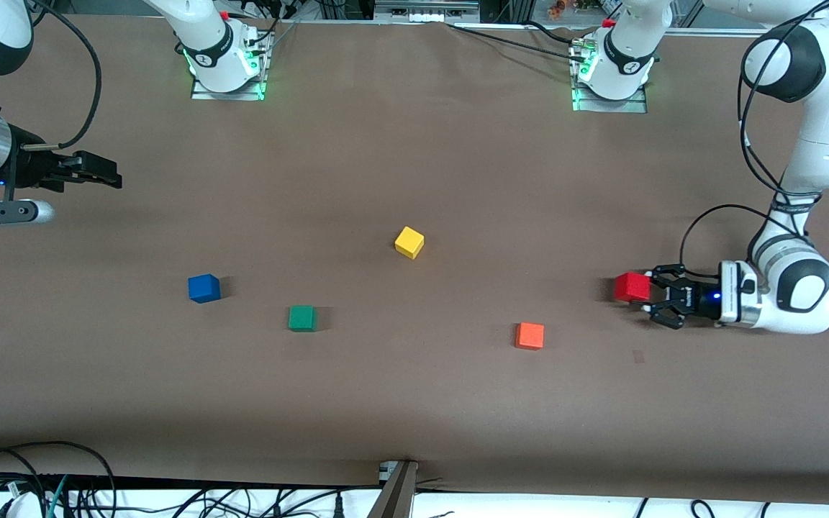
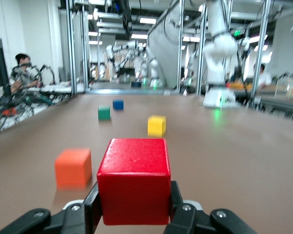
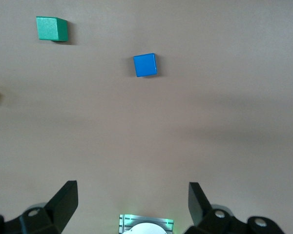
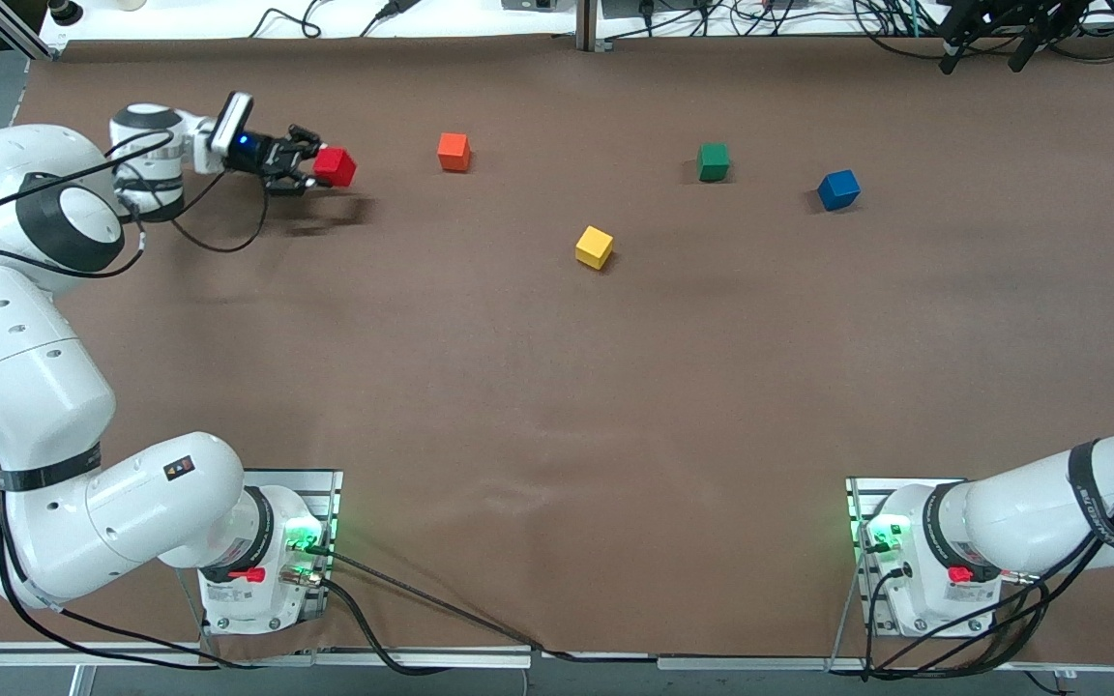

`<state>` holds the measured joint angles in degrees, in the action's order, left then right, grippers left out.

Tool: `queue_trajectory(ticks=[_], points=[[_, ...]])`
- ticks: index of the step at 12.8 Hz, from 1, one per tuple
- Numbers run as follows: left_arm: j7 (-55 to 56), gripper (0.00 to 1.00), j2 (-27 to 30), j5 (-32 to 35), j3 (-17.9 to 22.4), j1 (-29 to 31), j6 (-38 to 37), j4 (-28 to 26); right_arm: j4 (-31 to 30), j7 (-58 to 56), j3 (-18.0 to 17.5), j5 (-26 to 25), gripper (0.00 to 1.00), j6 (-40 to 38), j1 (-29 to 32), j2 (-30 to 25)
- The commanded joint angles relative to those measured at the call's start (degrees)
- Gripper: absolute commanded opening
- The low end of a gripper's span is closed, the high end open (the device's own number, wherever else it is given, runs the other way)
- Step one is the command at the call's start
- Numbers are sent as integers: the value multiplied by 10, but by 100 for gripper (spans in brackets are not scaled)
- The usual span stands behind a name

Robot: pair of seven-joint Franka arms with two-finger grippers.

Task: Pass red block to right arm, stack on blue
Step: 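Carry the red cube toward the right gripper while the right gripper approaches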

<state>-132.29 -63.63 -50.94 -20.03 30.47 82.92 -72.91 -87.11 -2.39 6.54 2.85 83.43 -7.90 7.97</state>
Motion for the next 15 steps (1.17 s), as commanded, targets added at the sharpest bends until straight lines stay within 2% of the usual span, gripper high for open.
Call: queue_trajectory(ticks=[1,2,4,7,9,11,13,15], points=[[107,0,37,-24,-55,-15,1,-7,12,-1,1,2,100,-7,-3,4],[134,0,45,-35,-79,-16,26,-11,12,1,1,9,100,-6,-8,5],[166,0,48,-47,-145,-21,106,-20,12,-2,3,67,100,-9,-3,15],[250,0,48,-47,-222,-60,232,-21,12,-2,4,118,100,-4,-2,32],[282,0,47,-87,-264,-97,313,-24,12,-2,3,207,100,-2,-4,55],[282,0,48,-132,-274,-152,393,-21,12,-3,3,298,100,-1,-3,82],[286,0,66,-153,-292,-212,510,-18,12,-4,3,395,100,0,-2,106],[302,0,69,-208,-299,-270,567,-9,12,-18,5,492,100,0,3,128]])
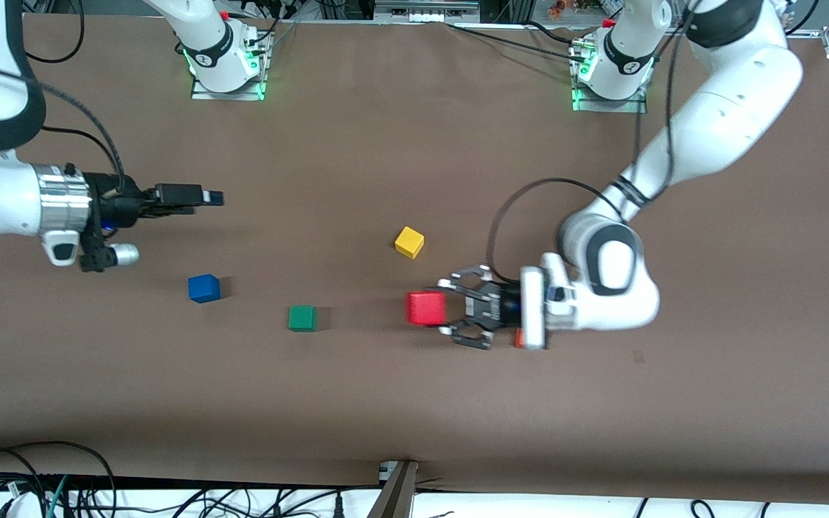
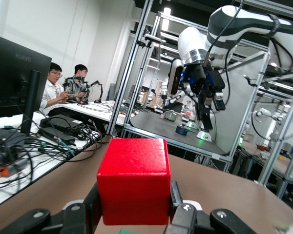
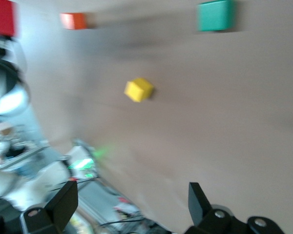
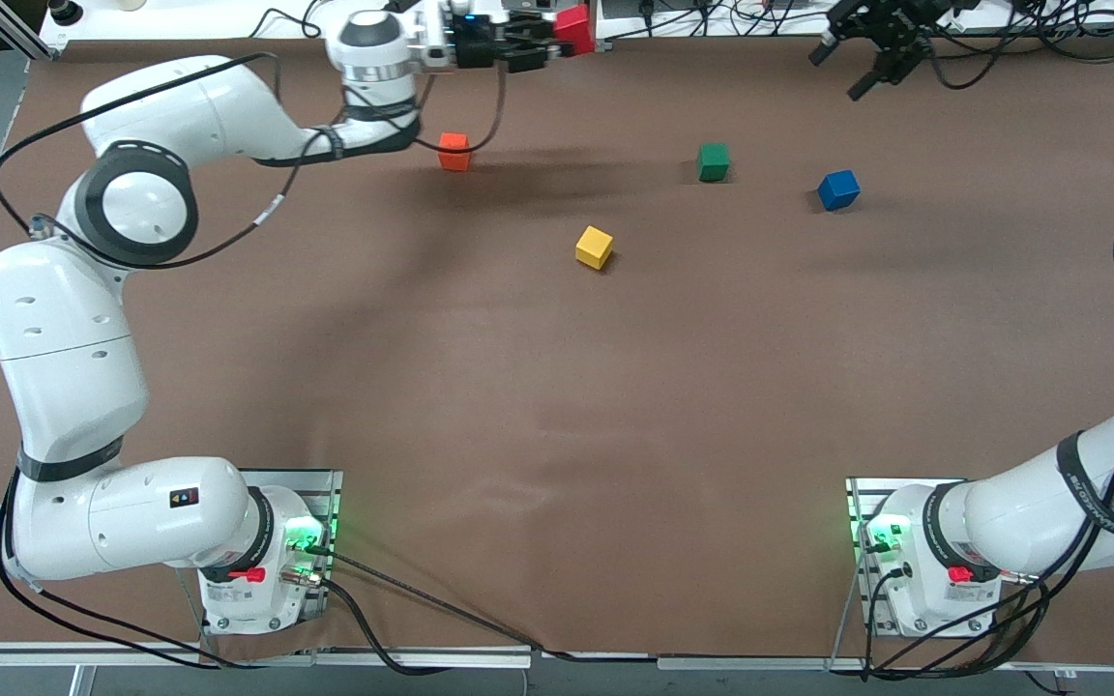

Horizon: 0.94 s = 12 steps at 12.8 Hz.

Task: Pass red block to right arm, stack on blue
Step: 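Carry the red cube toward the right gripper while the right gripper approaches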

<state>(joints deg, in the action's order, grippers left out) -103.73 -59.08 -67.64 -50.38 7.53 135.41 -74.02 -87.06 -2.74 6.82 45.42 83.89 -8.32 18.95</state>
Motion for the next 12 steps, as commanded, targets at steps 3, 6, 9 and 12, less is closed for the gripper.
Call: queue_trajectory(ticks=[3,6,9,12], points=[[17,0,21,-44,5,-112,57,60,12,-34,2,195,100,-5,24,58],[27,0,23,-59,0,-128,59,69,21,-33,2,267,100,3,24,89],[27,0,23,-58,1,-137,61,78,76,-22,-1,284,100,4,19,122],[27,0,23,-58,3,-143,61,78,84,21,-2,299,100,27,5,124]])
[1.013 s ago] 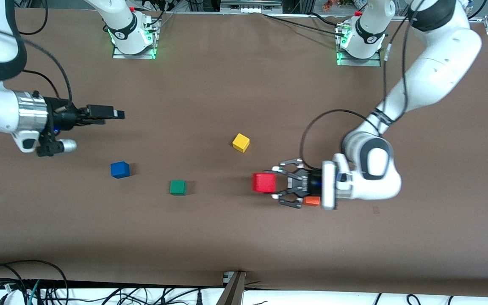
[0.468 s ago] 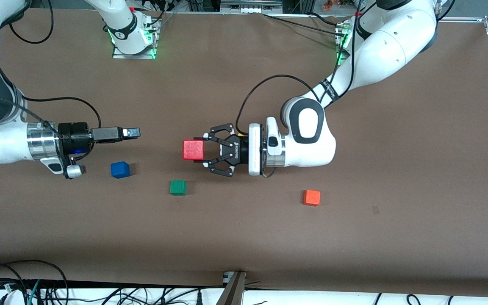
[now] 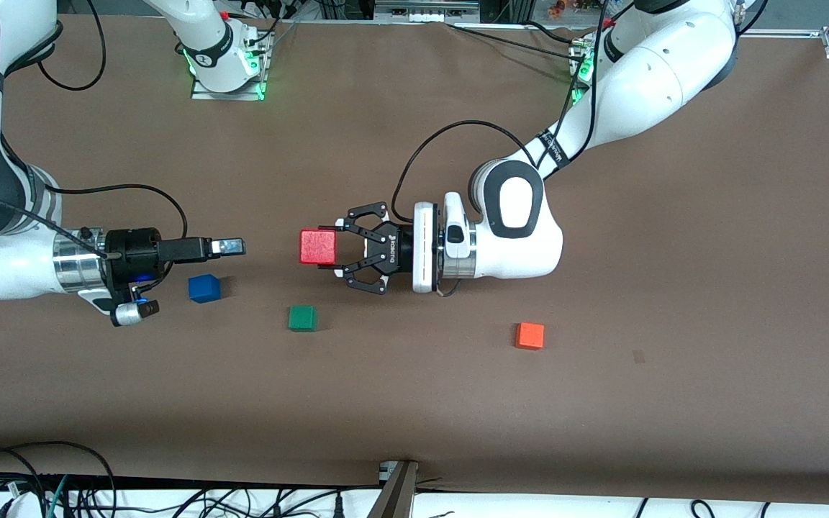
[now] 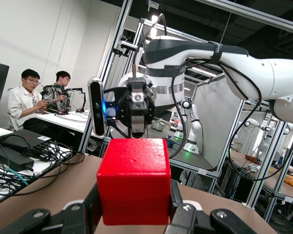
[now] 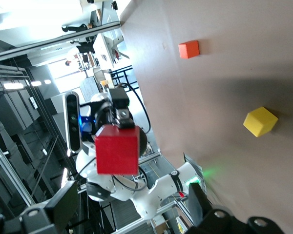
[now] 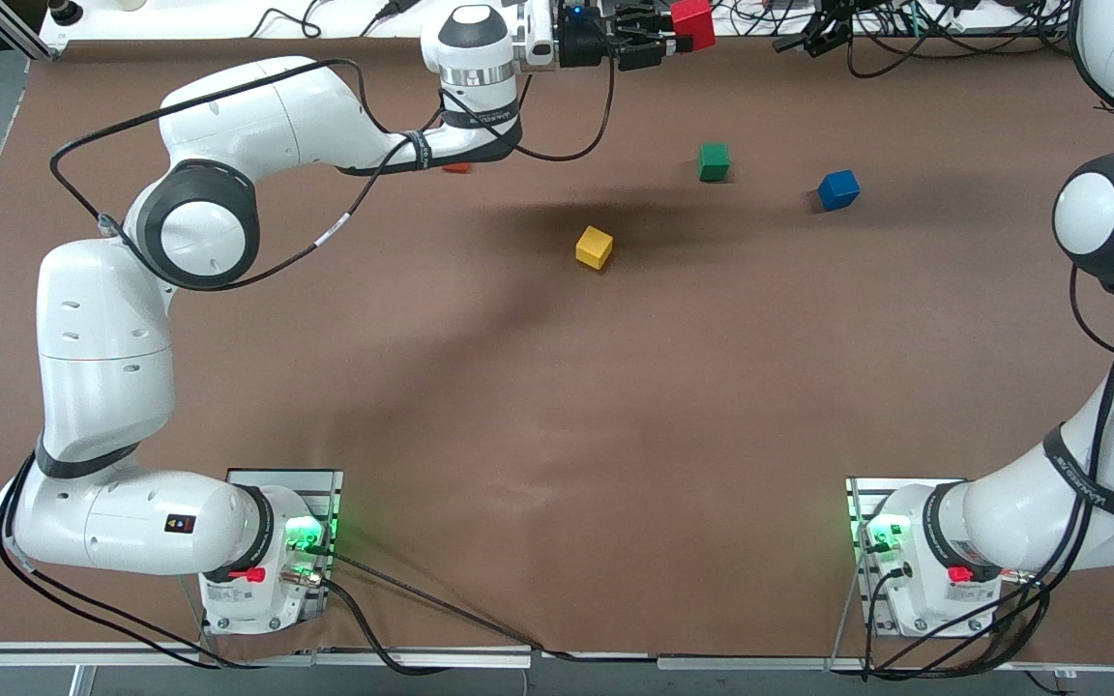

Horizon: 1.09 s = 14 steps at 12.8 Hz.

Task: Pass red block to right arm, stack on blue
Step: 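Close the right gripper on the red cube held by the left gripper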

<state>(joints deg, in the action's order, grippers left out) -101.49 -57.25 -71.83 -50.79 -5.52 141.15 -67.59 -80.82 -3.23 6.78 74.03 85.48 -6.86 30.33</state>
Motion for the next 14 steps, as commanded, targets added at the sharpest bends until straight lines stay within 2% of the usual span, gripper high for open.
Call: queue_trajectory(ticks=[1,8,14], points=[[3,0,5,-16,7,-12,5,13,26,44,-2,13,100,20,-15,11],[3,0,4,-16,6,-12,5,13,29,71,-2,13,100,74,-62,10],[3,0,4,-16,6,-12,6,13,29,71,-2,2,100,79,-83,9]])
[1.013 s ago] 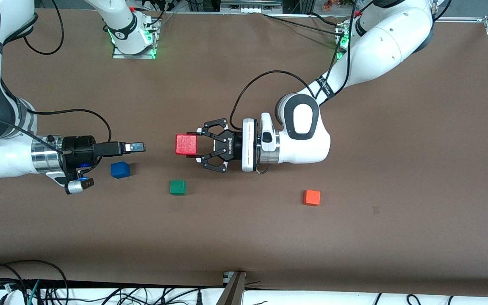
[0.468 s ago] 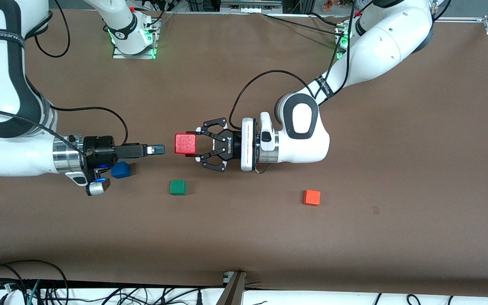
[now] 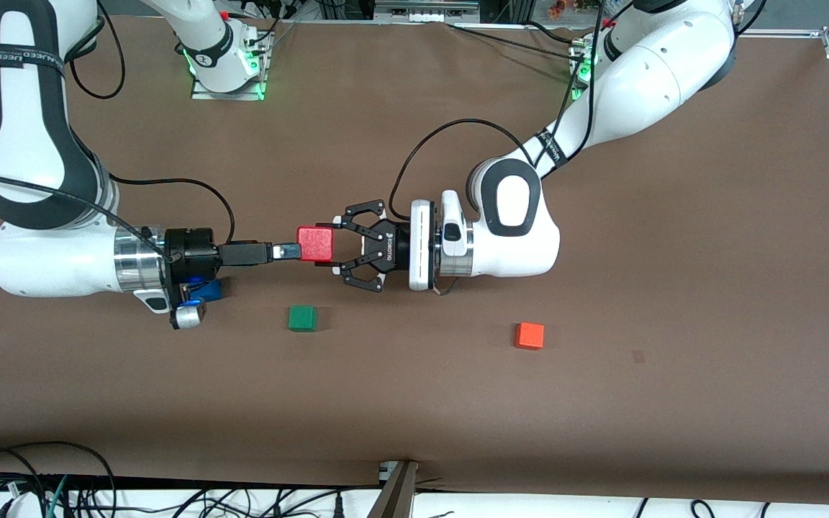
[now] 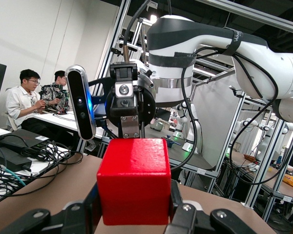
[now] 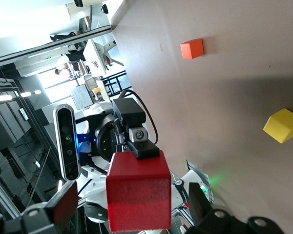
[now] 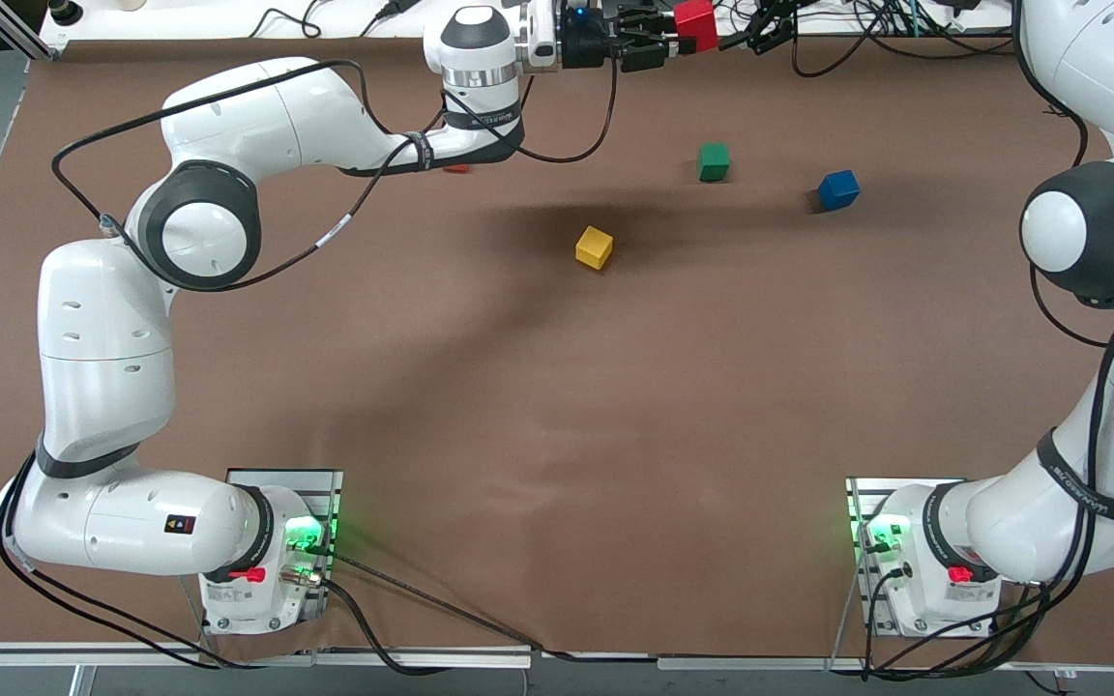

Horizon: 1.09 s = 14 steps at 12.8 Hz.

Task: Pass red block to right arm, stack on blue
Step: 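Close the right gripper on the red cube held by the left gripper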

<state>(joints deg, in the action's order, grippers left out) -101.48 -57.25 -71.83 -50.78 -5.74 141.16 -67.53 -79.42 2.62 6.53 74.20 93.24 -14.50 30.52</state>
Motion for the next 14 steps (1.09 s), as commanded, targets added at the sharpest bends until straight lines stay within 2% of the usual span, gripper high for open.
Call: queue_trajectory(ticks=[1,4,5,6,7,9,10,14], points=[[3,0,4,-16,6,-10,5,13,15,13,1,-5,100,0,-6,7],[4,0,4,-16,6,-11,6,13,15,25,1,-9,100,2,-12,7],[4,0,4,-16,6,-10,6,13,15,25,1,-12,89,1,-14,6],[3,0,4,-17,6,-11,6,13,15,25,1,-17,74,1,-14,6],[4,0,4,-17,6,-11,6,13,15,25,1,-17,50,0,-13,6],[3,0,4,-17,6,-11,6,13,15,23,1,-16,11,-3,-12,6],[4,0,4,-16,6,-11,6,13,15,22,1,-16,4,-3,-12,6],[4,0,4,-16,6,-11,6,13,15,23,2,-17,4,-3,-11,6]])
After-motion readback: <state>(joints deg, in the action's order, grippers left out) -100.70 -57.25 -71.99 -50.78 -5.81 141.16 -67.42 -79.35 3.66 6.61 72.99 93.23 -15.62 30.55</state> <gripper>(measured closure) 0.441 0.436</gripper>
